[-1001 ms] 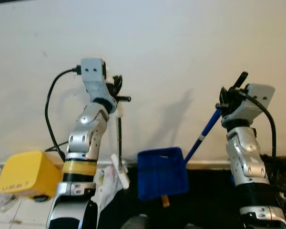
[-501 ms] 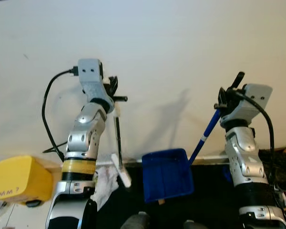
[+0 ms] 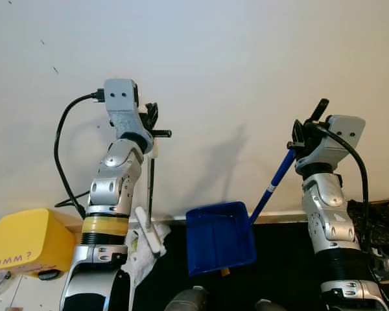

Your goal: Sweep floor

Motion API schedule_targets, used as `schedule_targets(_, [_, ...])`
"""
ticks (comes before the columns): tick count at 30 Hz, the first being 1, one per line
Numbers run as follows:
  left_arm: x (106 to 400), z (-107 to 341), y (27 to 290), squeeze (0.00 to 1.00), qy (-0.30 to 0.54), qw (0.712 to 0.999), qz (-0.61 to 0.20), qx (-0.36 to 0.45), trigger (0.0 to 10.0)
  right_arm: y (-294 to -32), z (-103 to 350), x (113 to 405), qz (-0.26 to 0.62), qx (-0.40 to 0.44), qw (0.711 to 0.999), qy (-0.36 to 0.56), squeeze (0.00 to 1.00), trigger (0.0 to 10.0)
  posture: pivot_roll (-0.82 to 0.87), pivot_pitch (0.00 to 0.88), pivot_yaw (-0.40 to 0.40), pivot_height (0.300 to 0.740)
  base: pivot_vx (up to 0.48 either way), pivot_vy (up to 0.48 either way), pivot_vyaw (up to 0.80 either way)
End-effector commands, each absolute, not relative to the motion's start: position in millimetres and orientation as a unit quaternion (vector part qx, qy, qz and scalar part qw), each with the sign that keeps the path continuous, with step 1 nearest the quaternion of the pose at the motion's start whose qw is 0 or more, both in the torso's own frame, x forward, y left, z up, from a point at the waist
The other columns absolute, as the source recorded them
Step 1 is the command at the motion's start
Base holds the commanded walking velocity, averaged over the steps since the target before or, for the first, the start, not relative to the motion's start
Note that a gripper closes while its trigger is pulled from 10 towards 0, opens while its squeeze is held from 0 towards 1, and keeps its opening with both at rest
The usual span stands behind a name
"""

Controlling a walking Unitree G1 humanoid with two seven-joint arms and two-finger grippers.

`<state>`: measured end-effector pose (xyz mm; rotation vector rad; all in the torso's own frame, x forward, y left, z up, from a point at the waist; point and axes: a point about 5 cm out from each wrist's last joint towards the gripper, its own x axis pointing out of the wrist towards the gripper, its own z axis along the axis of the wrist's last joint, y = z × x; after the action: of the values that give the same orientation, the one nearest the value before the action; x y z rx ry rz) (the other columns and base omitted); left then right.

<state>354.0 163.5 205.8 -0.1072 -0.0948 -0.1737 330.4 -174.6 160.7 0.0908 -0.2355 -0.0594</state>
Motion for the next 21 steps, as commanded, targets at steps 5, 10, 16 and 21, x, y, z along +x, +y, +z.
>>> schedule_targets(5, [353.3, 211.5, 168.4, 0.00, -0.063, 0.994, -0.078, -0.042, 10.0, -173.8, 168.8, 330.6, -0.029, 0.050, 0.989, -0.137, 0.00, 10.0, 0.10, 0.079, 0.083, 0.740, 0.000, 0.000, 0.00])
schedule_targets(10, [353.7, 212.1, 168.5, 0.00, -0.063, 0.994, -0.079, -0.039, 10.0, -173.5, 168.5, 330.6, -0.029, 0.050, 0.989, -0.136, 0.00, 10.0, 0.10, 0.079, 0.083, 0.740, 0.000, 0.000, 0.00])
schedule_targets(16, [354.0, 211.2, 168.0, 0.00, -0.061, 0.994, -0.080, -0.033, 10.0, -173.1, 168.7, 330.6, -0.028, 0.050, 0.989, -0.137, 0.00, 10.0, 0.10, 0.079, 0.082, 0.740, 0.210, -0.239, 0.00])
schedule_targets(21, [354.4, 210.1, 168.6, 0.00, -0.059, 0.995, -0.077, -0.035, 10.0, -173.2, 168.9, 330.4, -0.027, 0.049, 0.989, -0.137, 0.00, 10.0, 0.10, 0.077, 0.081, 0.740, 0.332, -0.343, 0.00])
